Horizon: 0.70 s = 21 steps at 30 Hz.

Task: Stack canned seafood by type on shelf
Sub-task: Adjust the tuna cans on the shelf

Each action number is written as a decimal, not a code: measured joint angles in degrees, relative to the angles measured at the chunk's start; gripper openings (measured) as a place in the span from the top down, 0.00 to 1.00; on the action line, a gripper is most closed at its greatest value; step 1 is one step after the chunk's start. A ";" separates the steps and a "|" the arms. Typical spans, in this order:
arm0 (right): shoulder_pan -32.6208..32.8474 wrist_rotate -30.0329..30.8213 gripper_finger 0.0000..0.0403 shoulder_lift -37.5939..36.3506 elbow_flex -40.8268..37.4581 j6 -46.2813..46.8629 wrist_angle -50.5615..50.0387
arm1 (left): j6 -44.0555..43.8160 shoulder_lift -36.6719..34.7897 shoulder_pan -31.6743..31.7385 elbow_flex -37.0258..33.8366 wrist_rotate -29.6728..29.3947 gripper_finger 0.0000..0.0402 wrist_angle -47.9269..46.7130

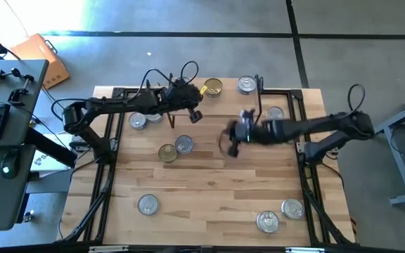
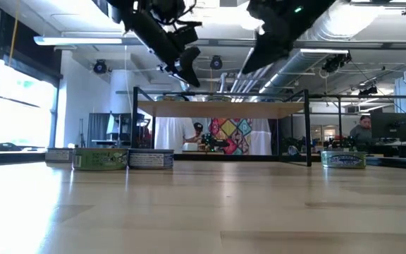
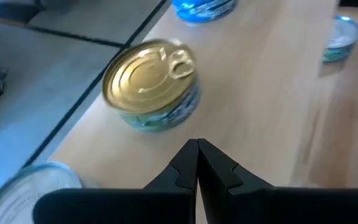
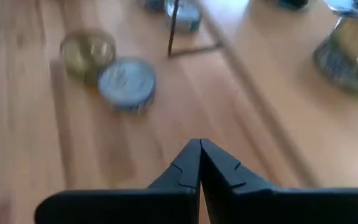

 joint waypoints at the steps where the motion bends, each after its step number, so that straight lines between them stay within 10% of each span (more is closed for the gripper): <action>1: 2.88 2.58 1.00 0.12 -0.15 3.05 -2.29 | -0.40 0.41 0.41 0.00 -0.02 1.00 0.77; 10: 23.71 18.28 1.00 0.24 -13.24 26.21 5.49 | -1.72 6.10 5.19 9.40 7.68 1.00 -2.93; 21: 26.25 20.48 1.00 0.23 -21.44 33.98 15.59 | 1.32 19.30 7.59 28.31 10.31 1.00 -17.73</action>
